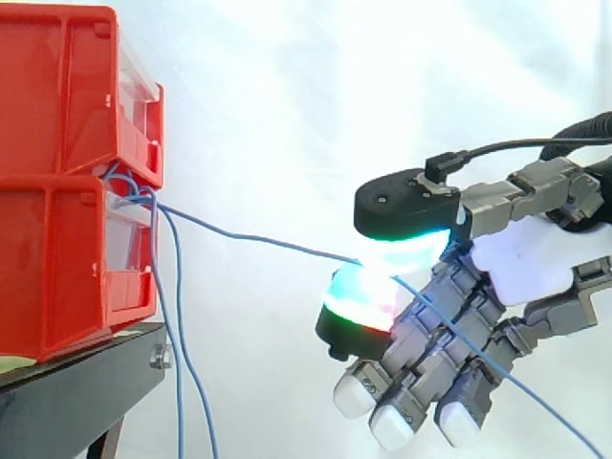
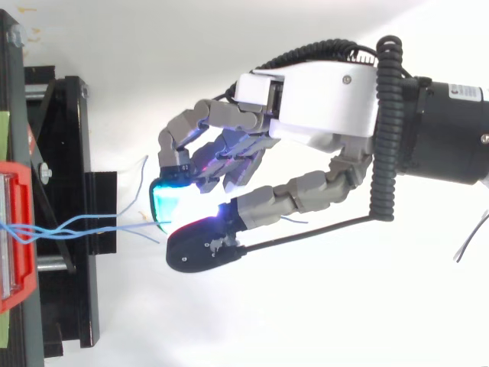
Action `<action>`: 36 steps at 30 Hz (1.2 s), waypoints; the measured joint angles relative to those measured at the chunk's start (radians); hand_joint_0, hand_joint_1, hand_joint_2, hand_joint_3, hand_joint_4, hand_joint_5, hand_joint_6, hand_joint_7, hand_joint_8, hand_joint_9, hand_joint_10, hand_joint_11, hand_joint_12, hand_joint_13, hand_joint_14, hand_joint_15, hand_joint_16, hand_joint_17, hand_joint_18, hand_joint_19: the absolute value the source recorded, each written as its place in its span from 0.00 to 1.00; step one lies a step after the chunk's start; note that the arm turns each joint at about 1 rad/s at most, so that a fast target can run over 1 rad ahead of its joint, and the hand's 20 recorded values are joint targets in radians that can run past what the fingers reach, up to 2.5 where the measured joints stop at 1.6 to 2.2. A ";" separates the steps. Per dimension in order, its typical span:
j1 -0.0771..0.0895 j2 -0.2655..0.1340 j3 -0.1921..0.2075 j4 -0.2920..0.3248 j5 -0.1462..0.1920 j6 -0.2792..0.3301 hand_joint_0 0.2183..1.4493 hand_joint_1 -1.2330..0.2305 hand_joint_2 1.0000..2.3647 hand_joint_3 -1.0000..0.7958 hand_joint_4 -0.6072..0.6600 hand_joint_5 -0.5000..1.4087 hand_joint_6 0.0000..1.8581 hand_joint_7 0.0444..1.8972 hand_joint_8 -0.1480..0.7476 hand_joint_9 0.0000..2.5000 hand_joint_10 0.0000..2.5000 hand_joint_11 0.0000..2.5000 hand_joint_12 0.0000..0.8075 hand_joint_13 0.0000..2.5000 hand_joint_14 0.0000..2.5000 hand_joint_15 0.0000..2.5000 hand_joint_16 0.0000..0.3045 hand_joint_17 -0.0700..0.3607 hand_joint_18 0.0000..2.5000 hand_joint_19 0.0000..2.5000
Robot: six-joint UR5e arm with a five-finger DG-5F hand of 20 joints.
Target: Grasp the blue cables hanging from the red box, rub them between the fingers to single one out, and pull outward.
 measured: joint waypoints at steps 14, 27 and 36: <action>0.014 0.000 -0.008 -0.027 -0.005 0.067 0.29 0.28 0.00 0.56 0.39 0.23 0.46 0.60 0.52 0.26 0.00 0.00 0.55 0.27 0.00 0.07 0.21 0.50 0.34 0.10; 0.018 -0.001 -0.076 0.036 -0.006 0.065 0.29 0.28 0.00 0.56 0.39 0.23 0.46 0.59 0.54 0.26 0.00 0.00 0.55 0.27 0.00 0.06 0.22 0.51 0.34 0.10; 0.018 -0.002 -0.078 0.078 -0.004 0.047 0.29 0.28 0.00 0.56 0.40 0.23 0.46 0.60 0.54 0.27 0.00 0.00 0.55 0.28 0.00 0.07 0.22 0.51 0.34 0.11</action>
